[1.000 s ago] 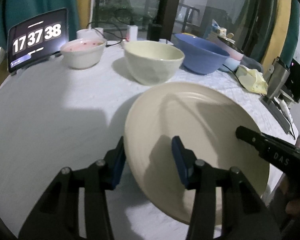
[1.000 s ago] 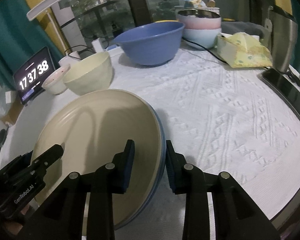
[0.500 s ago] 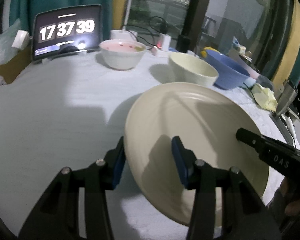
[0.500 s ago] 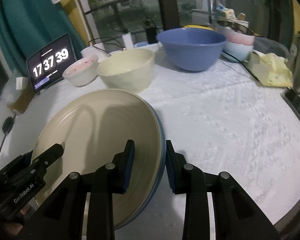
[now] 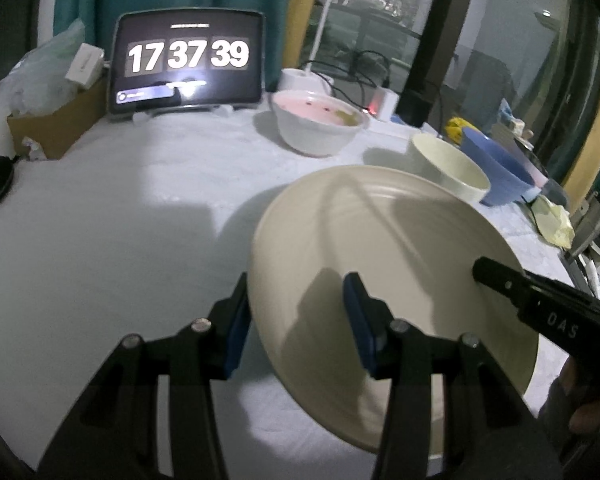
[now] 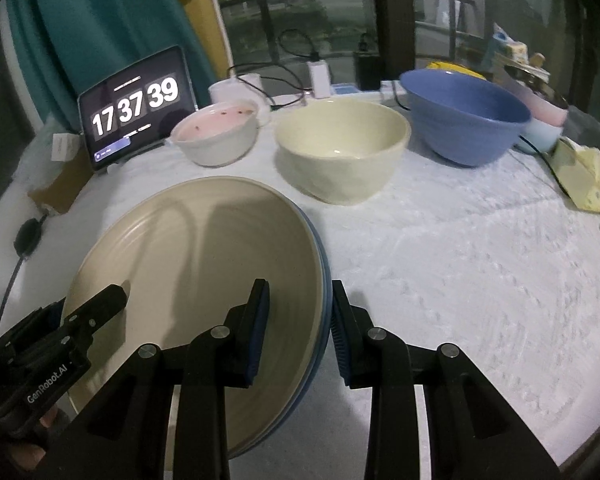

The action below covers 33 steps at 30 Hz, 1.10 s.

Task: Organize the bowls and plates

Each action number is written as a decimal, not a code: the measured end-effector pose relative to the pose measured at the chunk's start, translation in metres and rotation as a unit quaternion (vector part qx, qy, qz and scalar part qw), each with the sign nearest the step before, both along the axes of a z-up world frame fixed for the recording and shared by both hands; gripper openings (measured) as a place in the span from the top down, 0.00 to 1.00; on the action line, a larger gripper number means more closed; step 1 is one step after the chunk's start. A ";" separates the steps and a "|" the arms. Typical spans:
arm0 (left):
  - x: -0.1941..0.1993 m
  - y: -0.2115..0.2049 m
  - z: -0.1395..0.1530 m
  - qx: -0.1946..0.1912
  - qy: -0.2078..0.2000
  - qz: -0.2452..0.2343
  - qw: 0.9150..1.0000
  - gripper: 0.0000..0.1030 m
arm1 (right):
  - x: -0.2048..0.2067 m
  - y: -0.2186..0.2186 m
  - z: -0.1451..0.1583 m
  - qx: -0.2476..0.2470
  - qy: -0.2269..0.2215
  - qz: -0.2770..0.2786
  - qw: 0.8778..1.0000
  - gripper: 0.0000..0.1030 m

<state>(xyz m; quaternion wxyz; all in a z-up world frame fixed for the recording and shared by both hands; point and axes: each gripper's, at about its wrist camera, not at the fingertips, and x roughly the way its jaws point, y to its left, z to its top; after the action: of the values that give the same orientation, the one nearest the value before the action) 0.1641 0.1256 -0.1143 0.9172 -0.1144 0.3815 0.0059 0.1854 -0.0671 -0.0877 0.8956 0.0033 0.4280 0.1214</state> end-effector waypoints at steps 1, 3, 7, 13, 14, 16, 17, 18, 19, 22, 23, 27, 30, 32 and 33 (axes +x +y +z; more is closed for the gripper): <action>0.001 0.004 0.000 0.000 0.001 0.002 1.000 0.55 | 0.002 0.004 0.000 0.000 0.001 0.002 1.000 0.69; 0.005 0.014 -0.001 -0.002 0.004 0.006 1.000 0.55 | 0.006 0.013 -0.001 -0.002 0.003 0.006 1.000 0.69; 0.010 0.028 -0.003 -0.003 0.008 0.011 1.000 0.55 | 0.016 0.027 -0.003 -0.004 0.008 0.013 1.000 0.69; 0.021 0.045 -0.009 -0.003 0.019 0.017 1.000 0.55 | 0.030 0.045 -0.010 -0.008 0.019 0.021 1.000 0.69; 0.023 0.048 -0.010 -0.004 0.021 0.019 1.000 0.55 | 0.032 0.047 -0.011 -0.009 0.021 0.022 0.999 0.69; 0.026 0.051 -0.012 -0.003 0.024 0.022 0.999 0.55 | 0.036 0.051 -0.013 -0.010 0.025 0.026 0.999 0.69; 0.027 0.053 -0.012 -0.002 0.025 0.023 0.999 0.55 | 0.039 0.054 -0.014 -0.011 0.026 0.028 0.999 0.69; 0.028 0.054 -0.013 -0.002 0.026 0.025 0.999 0.55 | 0.041 0.055 -0.015 -0.012 0.027 0.029 0.999 0.69; 0.029 0.055 -0.013 -0.002 0.026 0.025 0.999 0.55 | 0.043 0.056 -0.016 -0.012 0.028 0.030 0.999 0.69; 0.031 0.054 -0.014 0.003 0.024 0.025 0.999 0.55 | 0.050 0.057 -0.017 -0.013 0.031 0.032 0.999 0.69; 0.032 0.052 -0.014 0.007 0.023 0.025 0.999 0.55 | 0.051 0.057 -0.018 -0.013 0.032 0.031 0.999 0.69; 0.033 0.045 -0.014 0.028 0.016 0.025 0.999 0.55 | 0.056 0.055 -0.023 -0.013 0.043 0.030 0.999 0.68; 0.033 0.040 -0.014 0.046 0.012 0.024 0.999 0.55 | 0.058 0.053 -0.029 -0.013 0.054 0.029 0.998 0.67; 0.033 0.039 -0.013 0.044 0.014 0.029 0.999 0.55 | 0.058 0.053 -0.029 -0.014 0.054 0.033 0.998 0.67; 0.033 0.041 -0.013 0.041 0.015 0.031 0.999 0.54 | 0.058 0.053 -0.029 -0.014 0.054 0.035 0.998 0.67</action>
<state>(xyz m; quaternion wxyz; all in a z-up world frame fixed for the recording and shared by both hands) 0.1975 0.1661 -0.1271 0.9146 -0.0884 0.3912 0.0515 0.2430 -0.0142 -0.1172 0.8663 -0.0178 0.4774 0.1459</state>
